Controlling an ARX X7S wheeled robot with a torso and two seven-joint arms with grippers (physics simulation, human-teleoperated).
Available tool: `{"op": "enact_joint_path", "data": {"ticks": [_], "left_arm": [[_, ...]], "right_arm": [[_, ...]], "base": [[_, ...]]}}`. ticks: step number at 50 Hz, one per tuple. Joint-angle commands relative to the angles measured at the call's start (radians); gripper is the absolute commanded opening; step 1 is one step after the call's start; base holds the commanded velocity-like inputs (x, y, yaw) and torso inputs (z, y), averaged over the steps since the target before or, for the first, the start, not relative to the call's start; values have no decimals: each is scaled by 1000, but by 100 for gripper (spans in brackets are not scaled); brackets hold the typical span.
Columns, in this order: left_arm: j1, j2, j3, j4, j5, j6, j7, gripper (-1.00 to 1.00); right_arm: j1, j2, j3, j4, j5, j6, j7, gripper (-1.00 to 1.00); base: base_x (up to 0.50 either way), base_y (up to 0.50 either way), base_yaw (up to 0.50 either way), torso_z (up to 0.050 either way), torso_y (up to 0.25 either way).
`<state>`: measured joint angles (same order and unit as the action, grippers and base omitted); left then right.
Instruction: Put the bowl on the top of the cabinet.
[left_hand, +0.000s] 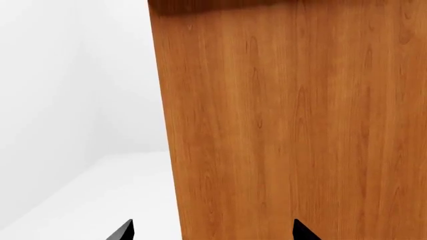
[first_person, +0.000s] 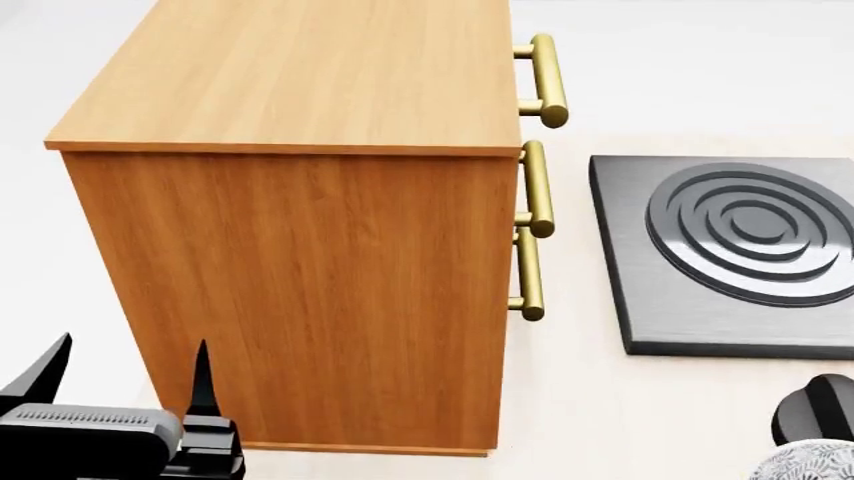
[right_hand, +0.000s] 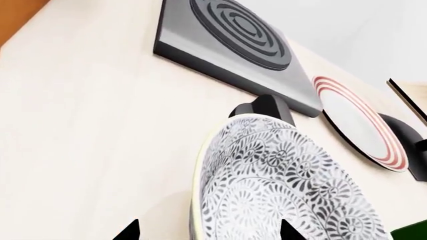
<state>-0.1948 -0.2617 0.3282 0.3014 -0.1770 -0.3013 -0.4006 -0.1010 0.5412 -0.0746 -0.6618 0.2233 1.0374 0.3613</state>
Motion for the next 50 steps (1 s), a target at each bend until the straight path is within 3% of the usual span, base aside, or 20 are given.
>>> {"op": "enact_joint_path", "data": {"ticks": [1,50], "left_arm": [[-3,-4,4,2,-4,-3,-4,100],[-4,-16,16,-1,-17,6,-22,100]], "right_arm": [[4,-3,-2,13,2,-8,0,100],[10,6,1,35,4,-15,4,100]], "base": [[0,0,0,0,0],[0,0,0,0,0]]}}
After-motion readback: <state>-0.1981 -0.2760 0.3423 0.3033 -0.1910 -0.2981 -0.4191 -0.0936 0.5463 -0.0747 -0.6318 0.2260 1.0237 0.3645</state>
